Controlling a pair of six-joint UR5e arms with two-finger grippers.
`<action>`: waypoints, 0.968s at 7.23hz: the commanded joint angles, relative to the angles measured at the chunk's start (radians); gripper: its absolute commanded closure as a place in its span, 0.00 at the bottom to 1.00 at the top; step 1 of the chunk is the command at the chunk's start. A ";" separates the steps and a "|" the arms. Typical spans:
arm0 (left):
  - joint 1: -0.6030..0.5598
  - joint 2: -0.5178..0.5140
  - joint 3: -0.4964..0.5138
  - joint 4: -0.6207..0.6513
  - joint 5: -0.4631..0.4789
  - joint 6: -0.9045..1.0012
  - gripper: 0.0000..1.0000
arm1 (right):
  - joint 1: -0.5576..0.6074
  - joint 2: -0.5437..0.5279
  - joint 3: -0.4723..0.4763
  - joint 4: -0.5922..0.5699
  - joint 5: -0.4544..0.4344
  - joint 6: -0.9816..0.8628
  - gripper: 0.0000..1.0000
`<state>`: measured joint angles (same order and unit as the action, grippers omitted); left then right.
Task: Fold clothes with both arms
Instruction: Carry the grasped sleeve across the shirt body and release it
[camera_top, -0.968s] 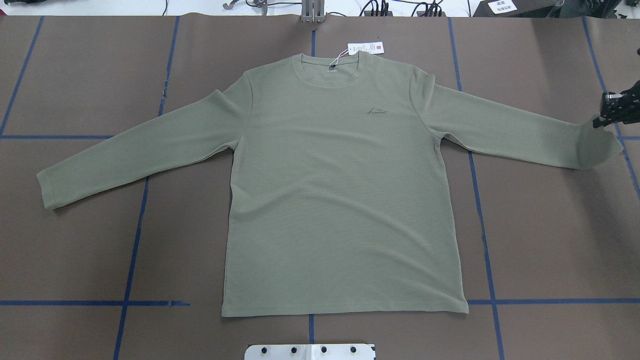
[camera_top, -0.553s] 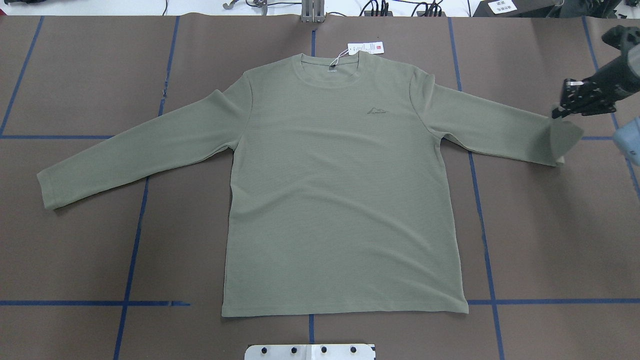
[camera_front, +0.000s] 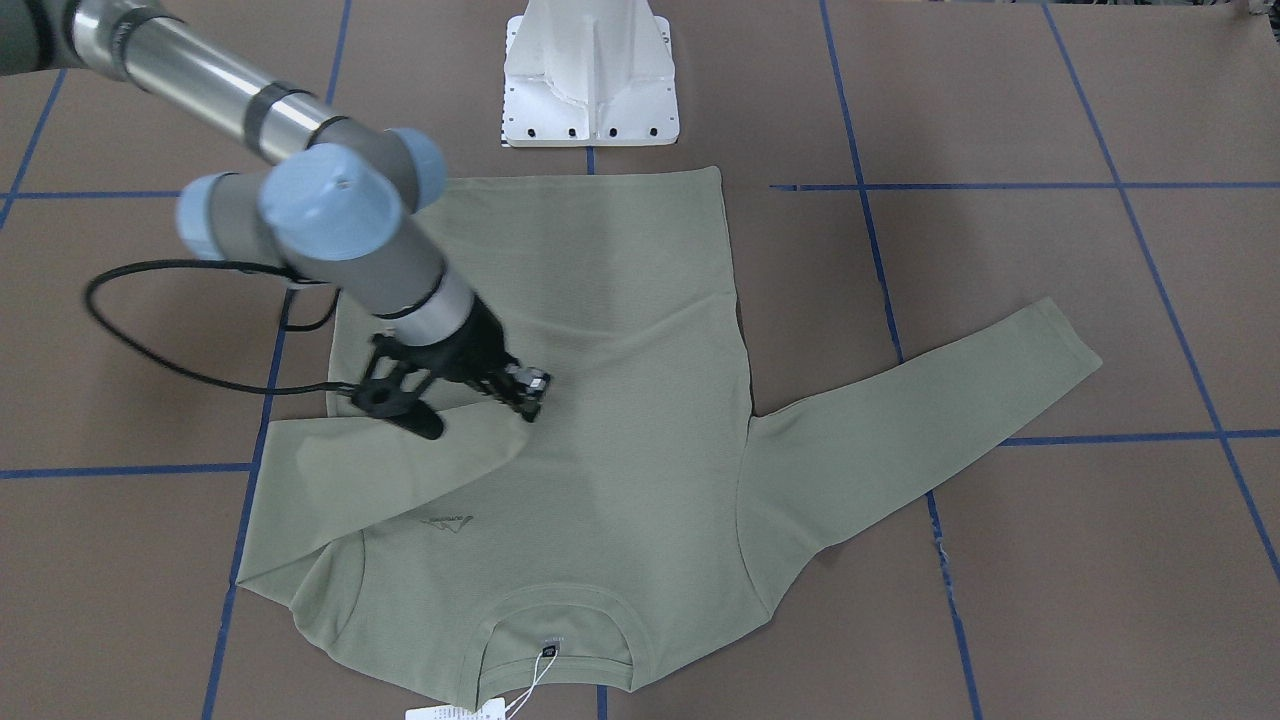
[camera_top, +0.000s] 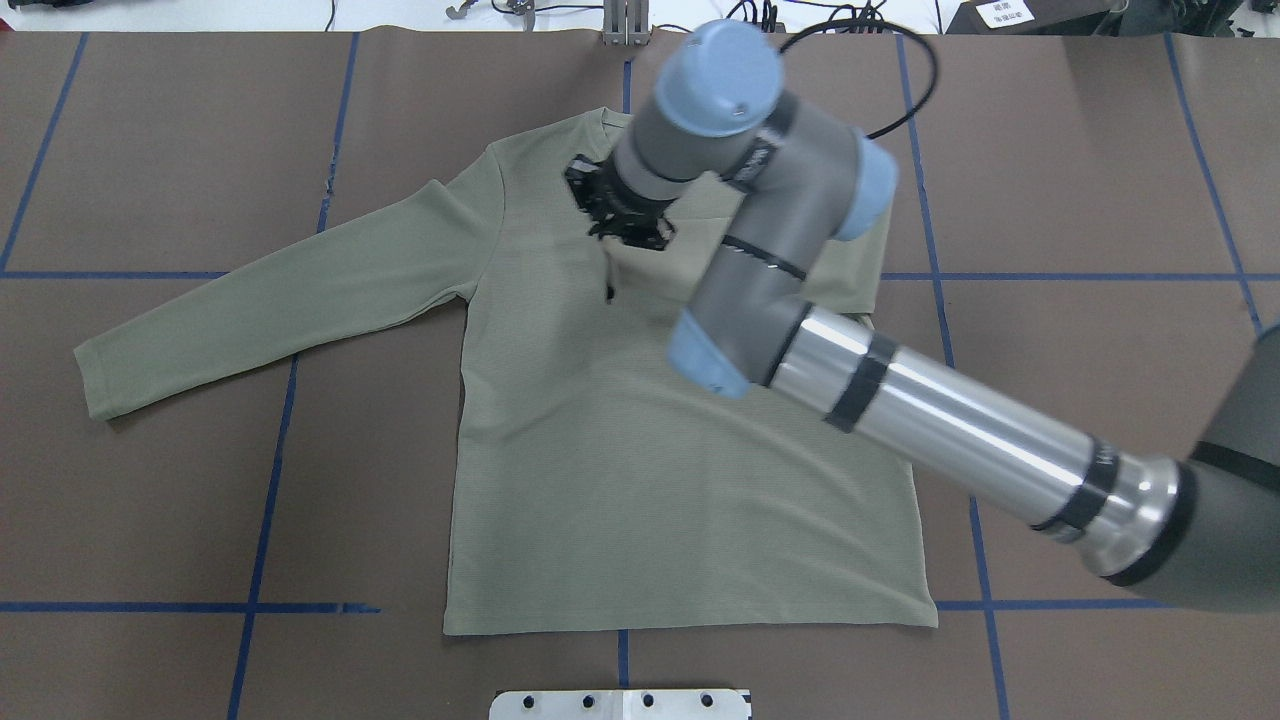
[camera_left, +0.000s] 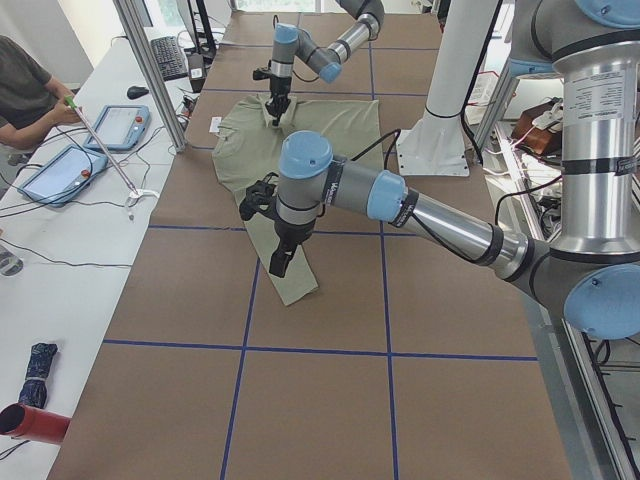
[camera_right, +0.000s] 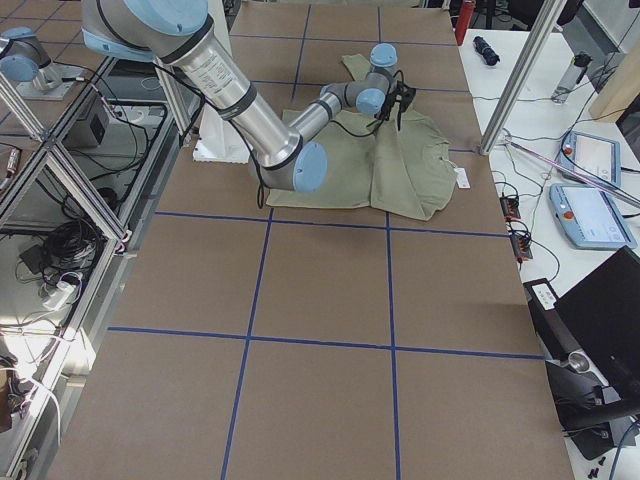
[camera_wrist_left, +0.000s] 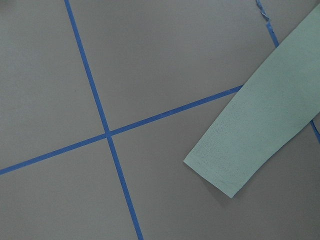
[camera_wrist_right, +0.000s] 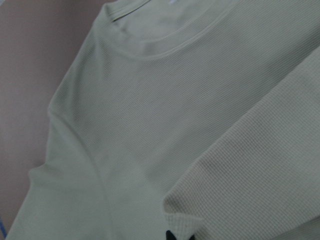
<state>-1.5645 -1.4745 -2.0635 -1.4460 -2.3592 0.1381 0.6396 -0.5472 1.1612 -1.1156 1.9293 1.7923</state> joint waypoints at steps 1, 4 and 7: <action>-0.003 -0.001 -0.006 -0.001 -0.002 0.002 0.00 | -0.087 0.151 -0.168 0.080 -0.131 0.024 1.00; 0.006 -0.015 0.037 -0.036 -0.003 0.003 0.00 | -0.113 0.185 -0.232 0.092 -0.185 0.024 0.00; 0.143 -0.048 0.199 -0.220 -0.086 -0.304 0.00 | -0.095 0.132 -0.122 0.085 -0.150 0.022 0.00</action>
<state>-1.4913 -1.5016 -1.9562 -1.5697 -2.4225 -0.0249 0.5337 -0.3656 0.9704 -1.0285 1.7564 1.8175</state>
